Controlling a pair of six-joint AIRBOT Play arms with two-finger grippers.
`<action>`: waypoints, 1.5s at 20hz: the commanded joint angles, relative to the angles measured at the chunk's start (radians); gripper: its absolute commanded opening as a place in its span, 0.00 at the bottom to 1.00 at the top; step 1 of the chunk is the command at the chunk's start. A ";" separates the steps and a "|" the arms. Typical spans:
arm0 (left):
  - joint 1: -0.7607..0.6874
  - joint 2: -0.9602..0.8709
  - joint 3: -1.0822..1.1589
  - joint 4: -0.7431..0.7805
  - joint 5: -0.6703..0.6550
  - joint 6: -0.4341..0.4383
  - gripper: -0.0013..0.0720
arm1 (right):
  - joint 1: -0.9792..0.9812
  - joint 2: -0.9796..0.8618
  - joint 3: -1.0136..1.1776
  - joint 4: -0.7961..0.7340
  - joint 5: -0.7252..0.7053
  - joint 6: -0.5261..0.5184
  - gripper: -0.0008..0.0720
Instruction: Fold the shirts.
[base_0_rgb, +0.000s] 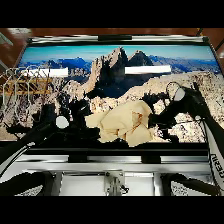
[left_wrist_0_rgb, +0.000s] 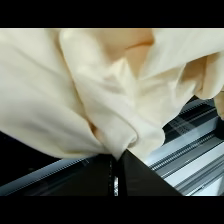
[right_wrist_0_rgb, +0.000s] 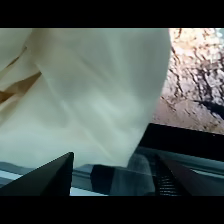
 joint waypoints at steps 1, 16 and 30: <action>0.004 0.042 0.003 0.002 0.018 0.013 0.06 | 0.065 -0.050 -0.058 -0.002 -0.081 -0.004 0.87; 0.240 0.142 1.126 0.510 -0.263 0.025 0.06 | 0.070 0.521 0.504 -0.516 -0.196 -0.067 0.09; 0.243 0.437 1.244 0.761 -0.386 -0.021 0.06 | 0.069 0.758 0.739 -0.418 -0.236 0.019 0.10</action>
